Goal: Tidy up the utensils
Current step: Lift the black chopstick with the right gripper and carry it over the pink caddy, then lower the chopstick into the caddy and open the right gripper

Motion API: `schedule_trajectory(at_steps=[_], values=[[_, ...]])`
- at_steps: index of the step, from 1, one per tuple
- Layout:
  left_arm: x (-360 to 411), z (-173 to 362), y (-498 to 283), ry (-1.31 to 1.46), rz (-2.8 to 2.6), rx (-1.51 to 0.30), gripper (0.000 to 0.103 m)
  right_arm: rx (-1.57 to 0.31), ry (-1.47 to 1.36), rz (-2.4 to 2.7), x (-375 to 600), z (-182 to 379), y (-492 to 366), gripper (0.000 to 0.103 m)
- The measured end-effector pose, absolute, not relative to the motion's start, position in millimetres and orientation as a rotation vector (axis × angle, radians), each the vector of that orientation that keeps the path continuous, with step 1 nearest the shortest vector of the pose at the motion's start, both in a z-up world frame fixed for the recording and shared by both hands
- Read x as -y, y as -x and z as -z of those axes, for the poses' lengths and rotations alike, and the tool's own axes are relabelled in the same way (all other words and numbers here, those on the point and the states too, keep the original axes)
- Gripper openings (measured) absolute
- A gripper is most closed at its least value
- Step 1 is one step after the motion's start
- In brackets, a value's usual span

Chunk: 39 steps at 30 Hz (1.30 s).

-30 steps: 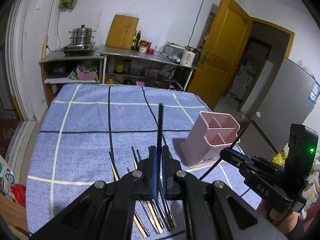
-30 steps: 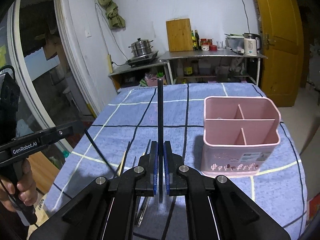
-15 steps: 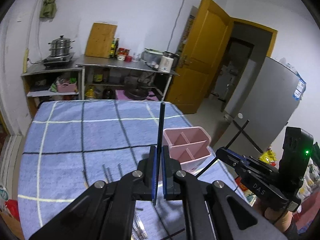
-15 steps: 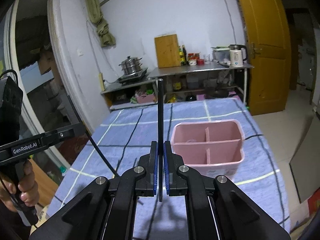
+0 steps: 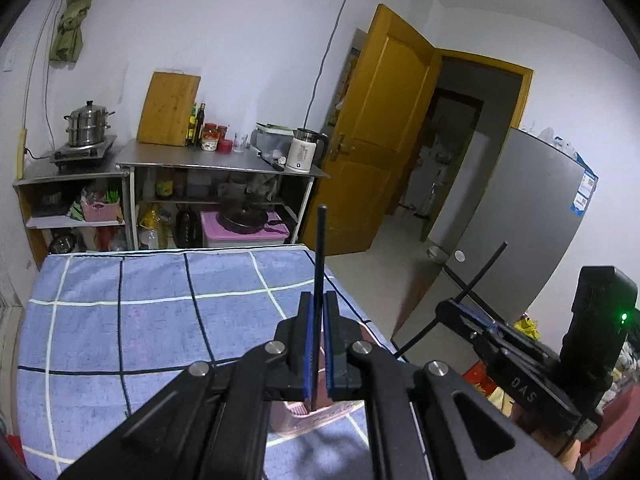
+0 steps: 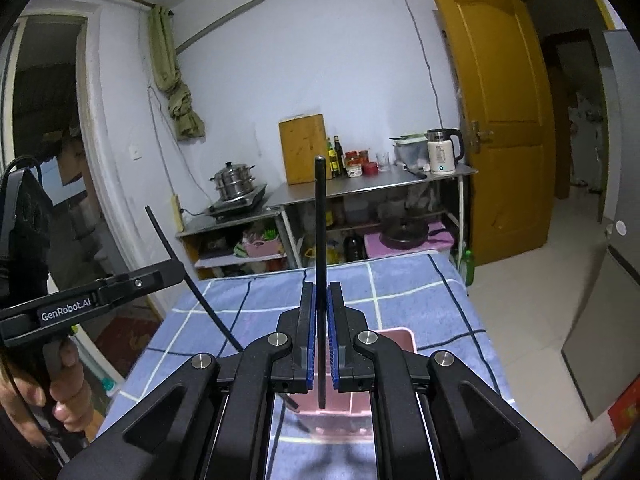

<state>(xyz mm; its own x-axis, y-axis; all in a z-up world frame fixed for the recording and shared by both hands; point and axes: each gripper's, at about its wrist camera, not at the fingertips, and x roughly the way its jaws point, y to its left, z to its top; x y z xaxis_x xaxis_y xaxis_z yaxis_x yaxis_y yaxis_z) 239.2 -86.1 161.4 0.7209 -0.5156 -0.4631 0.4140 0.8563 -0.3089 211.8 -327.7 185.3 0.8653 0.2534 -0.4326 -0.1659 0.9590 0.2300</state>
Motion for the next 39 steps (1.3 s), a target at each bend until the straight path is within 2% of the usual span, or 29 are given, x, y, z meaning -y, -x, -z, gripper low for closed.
schedule_trajectory(at_steps=[16, 28, 29, 31, 33, 35, 39], values=[[111, -72, -287, 0.163, 0.498, -0.731, 0.005, -0.654, -0.21, -0.212, 323, -99, -259, 0.005], [110, -64, -282, 0.147, 0.465, -0.727, 0.005, -0.691, -0.214, -0.195, 326, -82, -262, 0.007], [109, -65, -279, 0.151, 0.468, -0.719, 0.007, -0.691, -0.21, -0.189, 327, -82, -261, 0.009], [107, -66, -275, 0.152, 0.468, -0.702, 0.016, -0.69, -0.212, -0.184, 328, -83, -258, 0.013], [104, -68, -272, 0.166, 0.469, -0.685, 0.031, -0.686, -0.219, -0.176, 331, -83, -255, 0.018], [100, -70, -268, 0.181, 0.471, -0.669, 0.039, -0.681, -0.223, -0.177, 332, -85, -253, 0.018], [91, -75, -257, 0.197, 0.454, -0.619, 0.047, -0.656, -0.217, -0.17, 335, -91, -246, 0.019]])
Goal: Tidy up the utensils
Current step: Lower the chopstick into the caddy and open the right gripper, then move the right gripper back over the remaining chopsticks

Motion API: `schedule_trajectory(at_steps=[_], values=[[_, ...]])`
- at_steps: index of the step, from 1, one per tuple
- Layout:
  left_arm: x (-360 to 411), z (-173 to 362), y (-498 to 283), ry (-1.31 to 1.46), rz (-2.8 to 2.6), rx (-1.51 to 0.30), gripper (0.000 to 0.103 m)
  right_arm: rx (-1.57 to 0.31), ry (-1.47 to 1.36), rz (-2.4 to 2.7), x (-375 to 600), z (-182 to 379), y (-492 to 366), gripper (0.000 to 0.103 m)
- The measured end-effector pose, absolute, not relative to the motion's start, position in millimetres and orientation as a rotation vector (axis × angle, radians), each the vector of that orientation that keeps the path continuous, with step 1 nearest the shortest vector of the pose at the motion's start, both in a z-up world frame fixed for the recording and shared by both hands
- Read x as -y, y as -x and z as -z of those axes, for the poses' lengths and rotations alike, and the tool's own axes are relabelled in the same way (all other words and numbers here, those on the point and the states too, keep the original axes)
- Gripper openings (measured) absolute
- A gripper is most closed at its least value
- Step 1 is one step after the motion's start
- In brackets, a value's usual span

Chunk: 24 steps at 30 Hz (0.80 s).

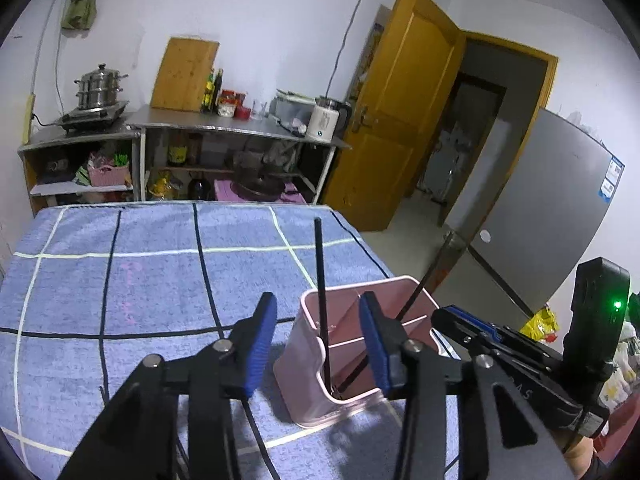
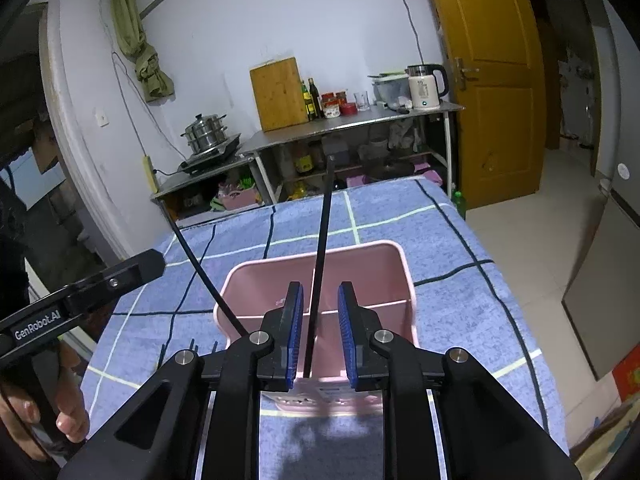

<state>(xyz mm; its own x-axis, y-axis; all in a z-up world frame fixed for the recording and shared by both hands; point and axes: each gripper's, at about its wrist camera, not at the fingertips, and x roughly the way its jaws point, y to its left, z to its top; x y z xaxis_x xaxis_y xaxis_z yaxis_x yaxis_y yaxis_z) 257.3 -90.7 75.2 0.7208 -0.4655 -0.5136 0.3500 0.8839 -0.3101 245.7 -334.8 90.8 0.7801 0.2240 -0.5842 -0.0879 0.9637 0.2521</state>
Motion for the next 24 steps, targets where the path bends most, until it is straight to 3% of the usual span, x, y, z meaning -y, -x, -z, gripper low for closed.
schedule_trajectory(at_steps=[5, 24], values=[[79, -81, -244, 0.203, 0.435, -0.567, 0.056, -0.631, -0.22, -0.156, 339, -99, -234, 0.021], [4, -62, -122, 0.142, 0.166, -0.573, 0.053, -0.562, -0.195, -0.221, 306, -118, -112, 0.021]])
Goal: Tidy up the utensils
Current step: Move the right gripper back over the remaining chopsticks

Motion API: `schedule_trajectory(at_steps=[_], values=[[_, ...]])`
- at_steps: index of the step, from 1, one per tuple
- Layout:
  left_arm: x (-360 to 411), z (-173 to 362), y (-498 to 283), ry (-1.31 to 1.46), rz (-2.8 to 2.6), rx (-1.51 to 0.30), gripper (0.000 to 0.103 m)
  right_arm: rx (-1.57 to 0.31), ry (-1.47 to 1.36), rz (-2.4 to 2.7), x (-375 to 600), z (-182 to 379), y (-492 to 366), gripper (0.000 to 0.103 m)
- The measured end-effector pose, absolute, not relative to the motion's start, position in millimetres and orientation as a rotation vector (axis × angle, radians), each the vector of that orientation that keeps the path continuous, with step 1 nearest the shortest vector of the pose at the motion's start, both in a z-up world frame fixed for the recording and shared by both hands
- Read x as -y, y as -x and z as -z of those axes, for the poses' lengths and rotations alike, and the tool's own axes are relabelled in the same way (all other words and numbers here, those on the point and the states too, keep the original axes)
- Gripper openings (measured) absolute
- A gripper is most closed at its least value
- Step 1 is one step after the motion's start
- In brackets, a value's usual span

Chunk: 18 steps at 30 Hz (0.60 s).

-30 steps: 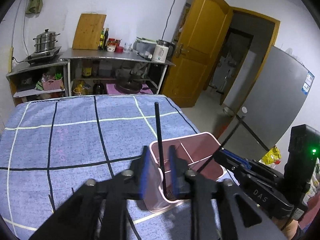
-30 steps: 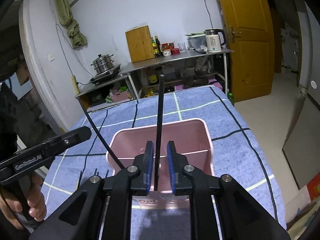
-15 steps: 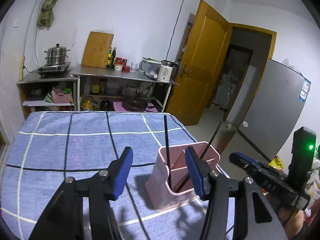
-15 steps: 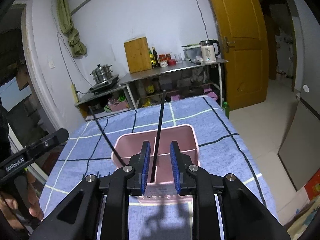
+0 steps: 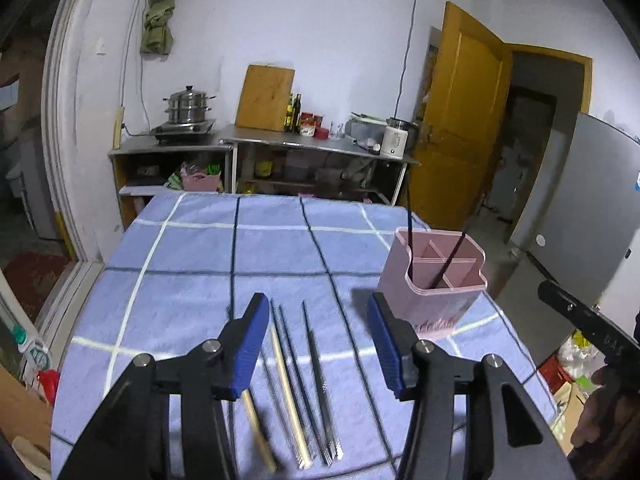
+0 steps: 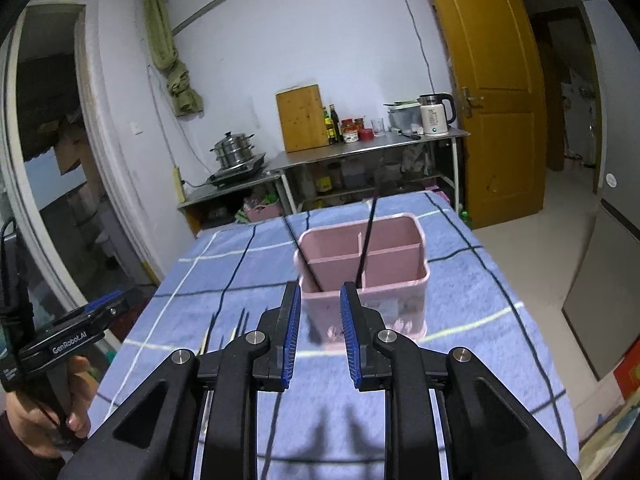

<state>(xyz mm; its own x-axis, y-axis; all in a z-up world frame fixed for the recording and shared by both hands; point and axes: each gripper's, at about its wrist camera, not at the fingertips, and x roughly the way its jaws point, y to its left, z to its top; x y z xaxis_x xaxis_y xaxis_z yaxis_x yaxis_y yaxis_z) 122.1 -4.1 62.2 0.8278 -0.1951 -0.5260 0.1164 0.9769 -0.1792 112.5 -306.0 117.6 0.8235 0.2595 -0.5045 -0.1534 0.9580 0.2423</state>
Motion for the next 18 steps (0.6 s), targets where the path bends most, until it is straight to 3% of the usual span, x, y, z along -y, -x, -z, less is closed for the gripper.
schedule_trajectory(at_steps=[11, 16, 18], values=[[-28, -32, -70, 0.165, 0.155, -0.591, 0.051, -0.619, -0.159, -0.273, 278, -94, -77, 0.021], [-39, -13, -67, 0.215, 0.167, -0.632, 0.04, -0.664, -0.152, -0.303, 264, -82, -74, 0.021], [-43, -9, -66, 0.251, 0.169, -0.634, 0.03, -0.687, -0.136, -0.319, 256, -77, -76, 0.021]])
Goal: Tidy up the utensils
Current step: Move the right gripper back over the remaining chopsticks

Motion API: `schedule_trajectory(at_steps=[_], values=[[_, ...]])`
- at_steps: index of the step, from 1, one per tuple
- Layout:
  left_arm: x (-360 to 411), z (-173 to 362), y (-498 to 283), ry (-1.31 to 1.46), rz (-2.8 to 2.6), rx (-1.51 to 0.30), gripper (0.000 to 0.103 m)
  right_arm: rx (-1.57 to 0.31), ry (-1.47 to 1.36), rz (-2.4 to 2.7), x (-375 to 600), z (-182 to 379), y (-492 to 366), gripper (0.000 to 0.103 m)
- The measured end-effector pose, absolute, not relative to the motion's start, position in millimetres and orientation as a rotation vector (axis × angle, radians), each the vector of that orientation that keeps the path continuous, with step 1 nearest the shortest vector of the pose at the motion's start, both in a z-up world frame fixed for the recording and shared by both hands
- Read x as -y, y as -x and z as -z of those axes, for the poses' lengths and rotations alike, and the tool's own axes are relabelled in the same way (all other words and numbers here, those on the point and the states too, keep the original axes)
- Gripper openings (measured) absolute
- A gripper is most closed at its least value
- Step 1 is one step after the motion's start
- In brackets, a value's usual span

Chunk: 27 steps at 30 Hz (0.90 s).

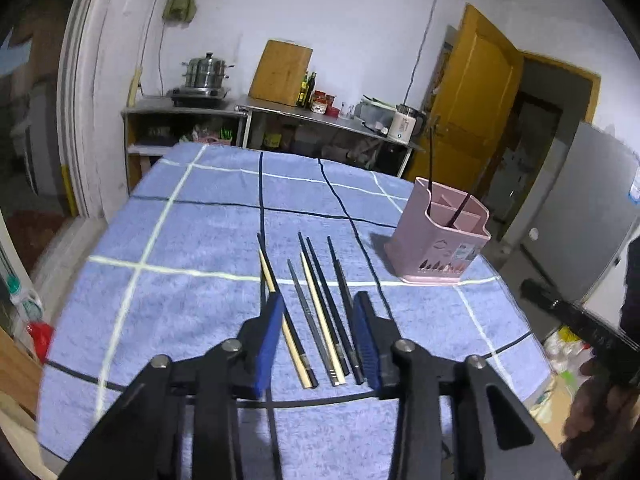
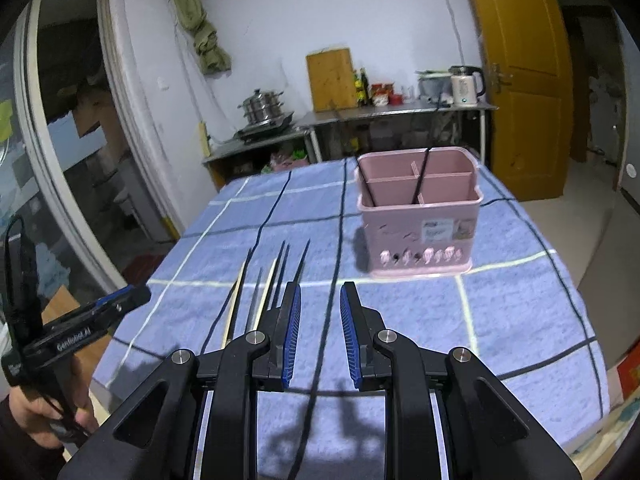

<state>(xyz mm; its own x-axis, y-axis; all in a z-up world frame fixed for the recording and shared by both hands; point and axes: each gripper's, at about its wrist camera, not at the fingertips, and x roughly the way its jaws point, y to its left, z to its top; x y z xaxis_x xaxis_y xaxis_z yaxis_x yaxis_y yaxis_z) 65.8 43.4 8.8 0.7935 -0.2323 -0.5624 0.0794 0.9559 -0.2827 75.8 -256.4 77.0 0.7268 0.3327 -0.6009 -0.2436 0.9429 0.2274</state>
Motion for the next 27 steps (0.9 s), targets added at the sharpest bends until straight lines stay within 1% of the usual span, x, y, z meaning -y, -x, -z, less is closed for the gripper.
schedule_trajectory(at_steps=[1, 2, 4, 5, 10, 14, 16, 18, 19, 20, 27], values=[[-44, -7, -67, 0.242, 0.155, -0.635, 0.026, -0.694, -0.129, -0.324, 253, -75, -76, 0.021], [-42, -6, -67, 0.22, 0.149, -0.636, 0.017, -0.7, -0.125, -0.332, 251, -73, -77, 0.021], [-42, -4, -69, 0.189, 0.129, -0.637, 0.011, -0.713, -0.114, -0.349, 243, -69, -80, 0.021], [-41, -4, -70, 0.168, 0.113, -0.638, 0.01, -0.719, -0.11, -0.354, 241, -66, -82, 0.021], [-45, 0, -78, 0.124, 0.03, -0.644, 0.01, -0.728, -0.106, -0.378, 227, -54, -93, 0.021], [-53, 9, -91, 0.16, 0.055, -0.651, 0.01, -0.724, -0.087, -0.38, 217, -46, -103, 0.021], [-55, 14, -97, 0.17, 0.047, -0.661, 0.017, -0.727, -0.087, -0.382, 213, -42, -110, 0.021], [-59, 20, -103, 0.188, 0.058, -0.681, 0.047, -0.74, -0.081, -0.391, 208, -37, -117, 0.021], [-60, 22, -105, 0.205, 0.059, -0.686, 0.051, -0.747, -0.076, -0.394, 205, -35, -120, 0.021], [-62, 24, -107, 0.219, 0.06, -0.69, 0.052, -0.753, -0.07, -0.394, 202, -32, -123, 0.021], [-65, 44, -133, 0.238, 0.062, -0.752, 0.052, -0.808, -0.06, -0.414, 190, -15, -142, 0.021]])
